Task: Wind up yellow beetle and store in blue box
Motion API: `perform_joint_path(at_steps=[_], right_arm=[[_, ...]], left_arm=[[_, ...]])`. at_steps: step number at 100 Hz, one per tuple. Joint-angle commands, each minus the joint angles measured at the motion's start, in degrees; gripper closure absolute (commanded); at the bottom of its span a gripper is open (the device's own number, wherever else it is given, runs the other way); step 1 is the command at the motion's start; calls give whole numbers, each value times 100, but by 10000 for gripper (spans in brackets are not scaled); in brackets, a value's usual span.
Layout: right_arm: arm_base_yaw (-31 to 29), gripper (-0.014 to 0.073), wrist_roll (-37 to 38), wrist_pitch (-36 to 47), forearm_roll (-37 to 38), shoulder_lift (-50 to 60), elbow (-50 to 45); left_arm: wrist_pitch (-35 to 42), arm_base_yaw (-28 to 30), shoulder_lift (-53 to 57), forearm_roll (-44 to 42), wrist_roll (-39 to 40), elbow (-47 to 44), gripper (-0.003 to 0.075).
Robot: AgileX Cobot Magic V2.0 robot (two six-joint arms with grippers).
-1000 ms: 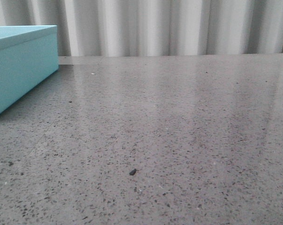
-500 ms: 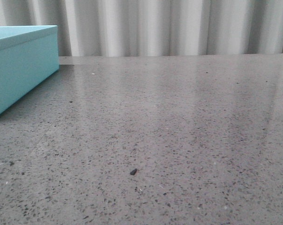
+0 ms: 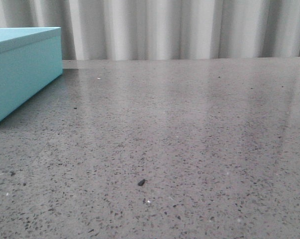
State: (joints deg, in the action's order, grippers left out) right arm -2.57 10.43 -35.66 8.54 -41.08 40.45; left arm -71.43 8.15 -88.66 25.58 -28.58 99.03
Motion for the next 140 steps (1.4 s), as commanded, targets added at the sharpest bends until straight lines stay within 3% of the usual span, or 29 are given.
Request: perform_joint_path(at_steps=[1,38,67,91,114,140], right_arm=[[-30,635,-3,567,197,393,-101],[-30,635,-3,568,396,1648,-762],[-30,635,-3,498,407,1906,-826],[-30,635,-3,1050,407,1989,-1079],[-30,635,-3,1829,433,2581,-1561],[-30,635,-3,1872,663,3246,-1966]], left_arm=[[301,-6,391,353,-23,130,741],[840,-49,1416,818,-264,-598,741],[1984,-49,2738,829,-388,-2350,741],[2989,-69,3850,1146,-942,-4106,741],[3849,-775,4770,1426,-1315,-5412,741],[4682,-1277,6029,1426,-1315,-6446,741]])
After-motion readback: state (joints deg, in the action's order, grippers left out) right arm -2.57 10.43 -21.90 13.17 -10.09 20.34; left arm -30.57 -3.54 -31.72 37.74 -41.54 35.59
